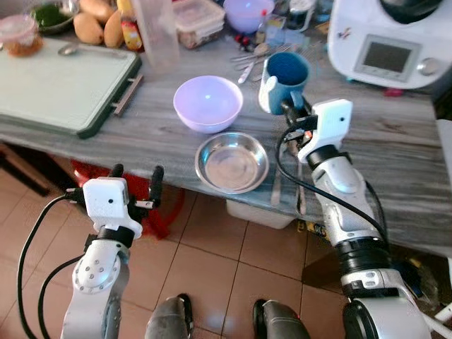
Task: Setting the table
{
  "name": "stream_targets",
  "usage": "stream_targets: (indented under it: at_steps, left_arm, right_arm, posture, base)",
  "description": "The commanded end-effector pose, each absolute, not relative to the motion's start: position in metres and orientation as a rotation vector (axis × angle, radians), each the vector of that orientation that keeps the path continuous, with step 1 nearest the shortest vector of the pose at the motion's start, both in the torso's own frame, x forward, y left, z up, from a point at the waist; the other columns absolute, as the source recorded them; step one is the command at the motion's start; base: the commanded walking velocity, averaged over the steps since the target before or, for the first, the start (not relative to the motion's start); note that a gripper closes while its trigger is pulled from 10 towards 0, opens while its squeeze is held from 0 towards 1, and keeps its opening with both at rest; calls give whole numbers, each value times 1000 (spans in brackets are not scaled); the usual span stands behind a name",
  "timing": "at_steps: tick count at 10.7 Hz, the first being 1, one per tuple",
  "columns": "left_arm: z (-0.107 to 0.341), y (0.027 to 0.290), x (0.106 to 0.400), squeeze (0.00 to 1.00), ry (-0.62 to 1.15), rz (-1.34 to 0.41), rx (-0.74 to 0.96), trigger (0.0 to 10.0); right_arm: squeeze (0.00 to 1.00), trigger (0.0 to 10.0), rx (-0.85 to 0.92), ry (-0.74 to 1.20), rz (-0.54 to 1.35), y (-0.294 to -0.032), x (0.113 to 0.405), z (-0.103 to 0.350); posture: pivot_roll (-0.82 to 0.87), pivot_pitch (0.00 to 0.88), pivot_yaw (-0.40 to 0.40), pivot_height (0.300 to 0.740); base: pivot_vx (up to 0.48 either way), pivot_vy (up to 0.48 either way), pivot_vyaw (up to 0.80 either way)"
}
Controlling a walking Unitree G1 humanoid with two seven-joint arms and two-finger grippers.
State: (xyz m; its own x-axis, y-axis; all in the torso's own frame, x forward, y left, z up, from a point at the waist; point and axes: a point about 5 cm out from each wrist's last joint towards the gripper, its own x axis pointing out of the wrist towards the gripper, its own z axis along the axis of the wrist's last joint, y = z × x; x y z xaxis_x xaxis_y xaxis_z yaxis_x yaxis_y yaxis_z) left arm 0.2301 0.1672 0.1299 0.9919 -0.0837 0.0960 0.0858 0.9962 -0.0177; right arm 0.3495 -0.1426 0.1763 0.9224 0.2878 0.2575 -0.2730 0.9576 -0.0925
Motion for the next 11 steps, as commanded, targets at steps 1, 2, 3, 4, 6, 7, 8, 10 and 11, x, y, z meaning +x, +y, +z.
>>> stream_targets:
  at_steps: [1,2,3,4,6,7,8,10,11]
  left_arm:
    - [132,168,227,0,-91,-92,-11,10000]
    - [132,169,227,0,-88,-93,-9,10000]
    - [132,168,226,0,-85,-95,-8,10000]
    - [132,168,225,0,-83,-95,-7,10000]
    - [133,167,225,0,-80,-96,-6,10000]
    - [132,167,225,0,-78,-95,-6,10000]
    - [132,167,225,0,-77,-95,-6,10000]
    - [132,166,226,0,-76,-97,-7,10000]
    - [132,166,226,0,-76,-97,-8,10000]
  right_arm:
    - [0,10000,-40,-295,297,-141,352,181]
    - [0,10000,-30,-283,298,-140,353,178]
    - [0,10000,-27,-280,305,-139,353,176]
    - [0,10000,-25,-278,308,-138,354,175]
    - [0,10000,-22,-252,319,-135,355,168]
    - [0,10000,-23,-242,317,-135,354,165]
    - [0,10000,-25,-231,315,-136,354,162]
    - [1000,10000,-33,-226,314,-138,355,161]
    - [1000,10000,-48,-232,310,-139,355,161]
  posture:
    - [78,243,24,740]
    - [81,248,26,740]
    - [83,252,27,740]
    - [84,253,27,740]
    - [86,256,26,740]
    - [86,256,25,740]
    - [84,257,25,740]
    - [80,256,23,740]
    - [80,255,22,740]
  base:
    - [0,0,0]
    - [0,0,0]
    - [0,0,0]
    - [0,0,0]
    - [0,0,0]
    - [0,0,0]
    - [0,0,0]
    - [0,0,0]
    - [0,0,0]
